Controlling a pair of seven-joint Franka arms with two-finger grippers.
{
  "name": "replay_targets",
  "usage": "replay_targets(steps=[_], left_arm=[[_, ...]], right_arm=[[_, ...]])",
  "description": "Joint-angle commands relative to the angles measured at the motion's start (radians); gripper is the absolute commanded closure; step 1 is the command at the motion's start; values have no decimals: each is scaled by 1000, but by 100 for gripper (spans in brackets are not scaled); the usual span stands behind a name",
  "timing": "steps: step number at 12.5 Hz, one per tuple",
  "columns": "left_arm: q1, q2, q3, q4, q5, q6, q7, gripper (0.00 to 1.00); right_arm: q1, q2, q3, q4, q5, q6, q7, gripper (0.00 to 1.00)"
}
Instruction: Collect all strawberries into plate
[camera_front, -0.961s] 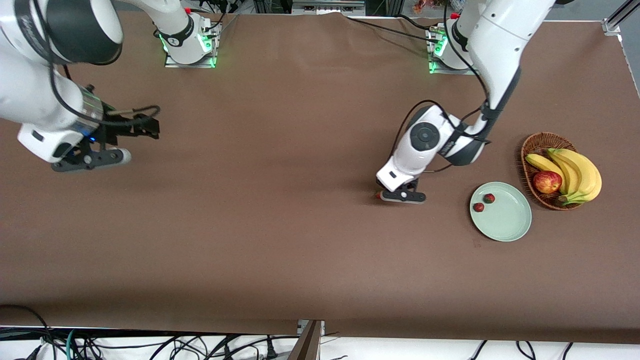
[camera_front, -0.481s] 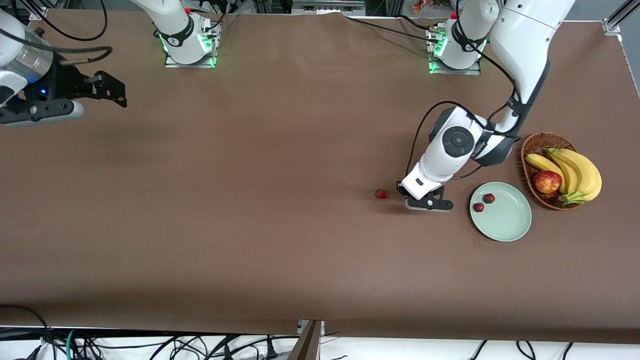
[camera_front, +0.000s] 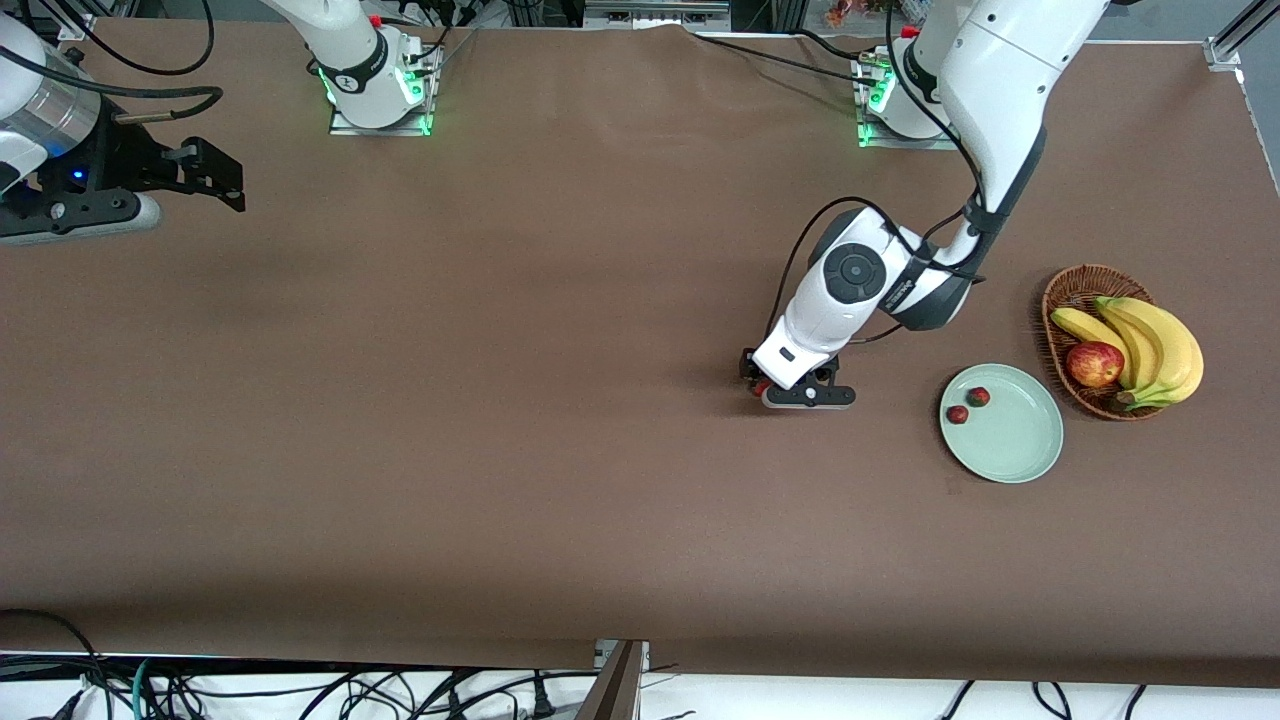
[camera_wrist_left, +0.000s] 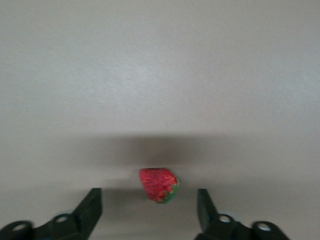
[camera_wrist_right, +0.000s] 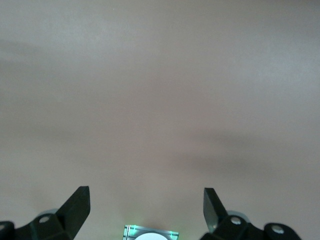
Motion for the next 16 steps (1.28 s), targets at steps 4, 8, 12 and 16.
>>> replay_targets(steps=[4,8,12,16], left_arm=[[-24,67,1,37,-2,53,-26,13],[-24,71,2,35,58,53,-29,20],[-24,73,1,35,60,53,-51,63],[-24,73,2,35,60,51,-51,88]], right_arm=[[-12,10,22,18,-14,21,13,0],[-9,51,24,103,-20,37,9,0],[-11,62,24,110,-19,40,12,0],[-9,66,22,110,-8,60,18,0]])
